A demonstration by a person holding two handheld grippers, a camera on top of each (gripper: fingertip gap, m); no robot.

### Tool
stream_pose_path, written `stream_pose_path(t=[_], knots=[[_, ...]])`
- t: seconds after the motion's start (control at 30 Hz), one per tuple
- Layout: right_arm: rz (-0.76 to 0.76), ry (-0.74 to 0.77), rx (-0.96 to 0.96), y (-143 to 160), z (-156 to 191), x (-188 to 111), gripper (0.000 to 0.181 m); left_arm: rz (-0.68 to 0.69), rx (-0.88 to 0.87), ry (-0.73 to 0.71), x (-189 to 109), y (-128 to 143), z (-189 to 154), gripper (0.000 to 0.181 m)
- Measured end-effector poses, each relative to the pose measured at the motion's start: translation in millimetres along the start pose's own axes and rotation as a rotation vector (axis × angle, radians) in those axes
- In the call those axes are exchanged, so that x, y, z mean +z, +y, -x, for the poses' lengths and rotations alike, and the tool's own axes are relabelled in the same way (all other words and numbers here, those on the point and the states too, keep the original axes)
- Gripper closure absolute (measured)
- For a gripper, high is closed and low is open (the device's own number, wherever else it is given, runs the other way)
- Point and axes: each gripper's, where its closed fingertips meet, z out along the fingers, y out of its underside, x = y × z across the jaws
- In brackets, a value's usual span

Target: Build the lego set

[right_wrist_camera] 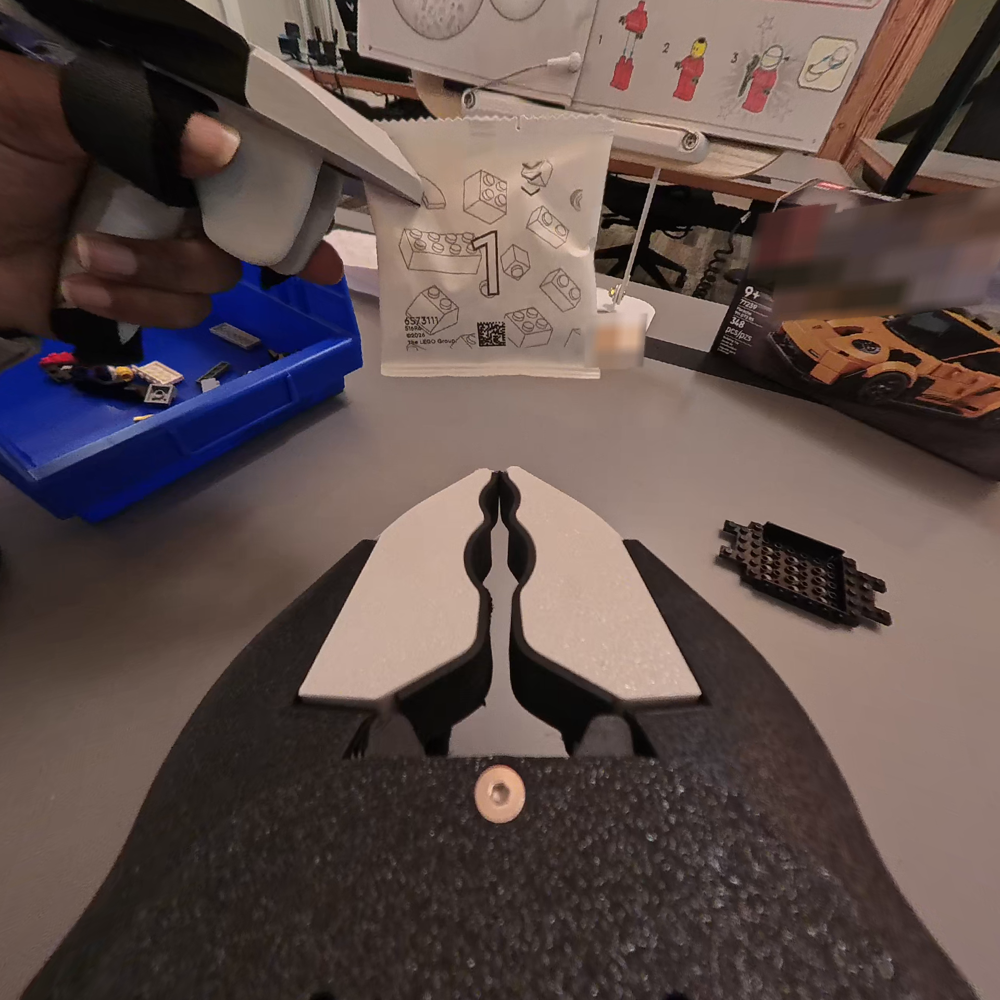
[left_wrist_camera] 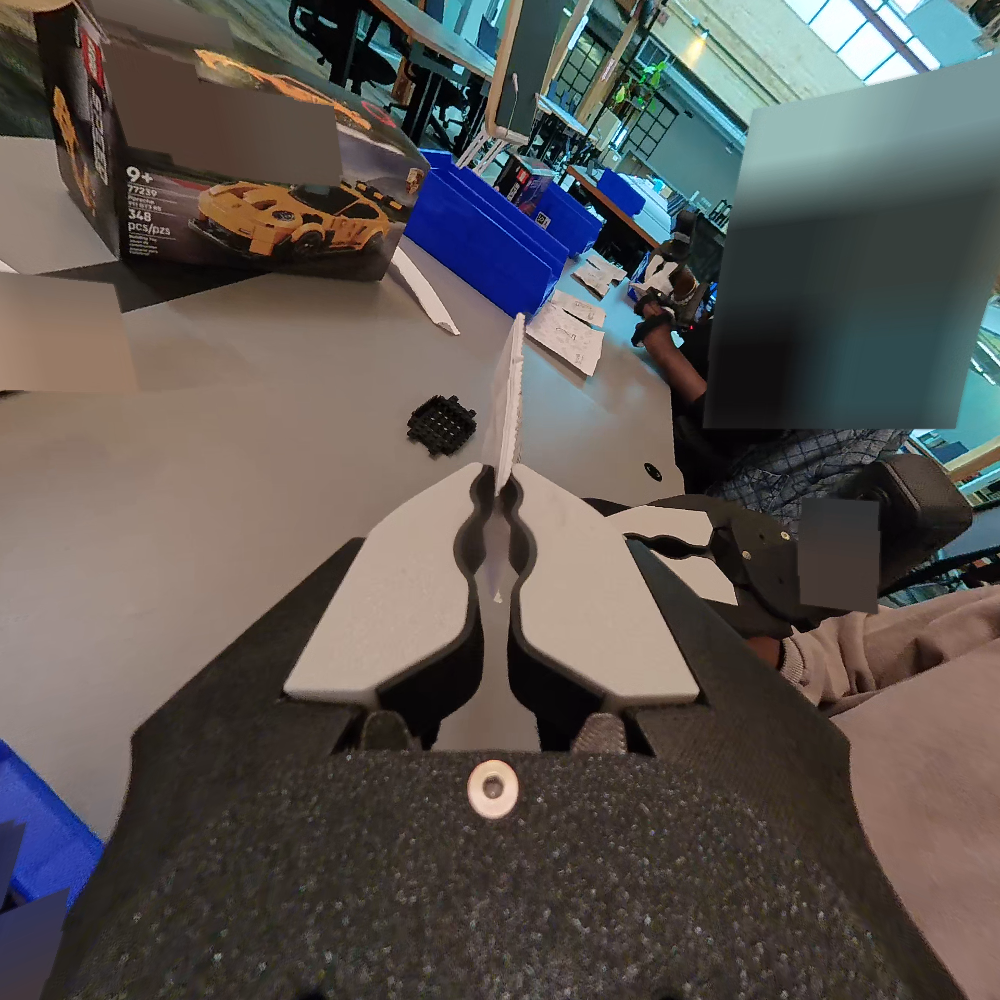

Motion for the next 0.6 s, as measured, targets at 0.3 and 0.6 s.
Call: stream_pose_path(t=[0.3,0.6], knots=[[0.010,0.001,0.001,3.1,3.9,6.6,0.181,0.013,-0.094,0.031,0.2,6.1,1.7,0.178],[0.044,0.005,-0.039,17.1,8.5,6.3,0.181,0.010,-0.099,0.031,-0.1,9.0,2.3,0.178]])
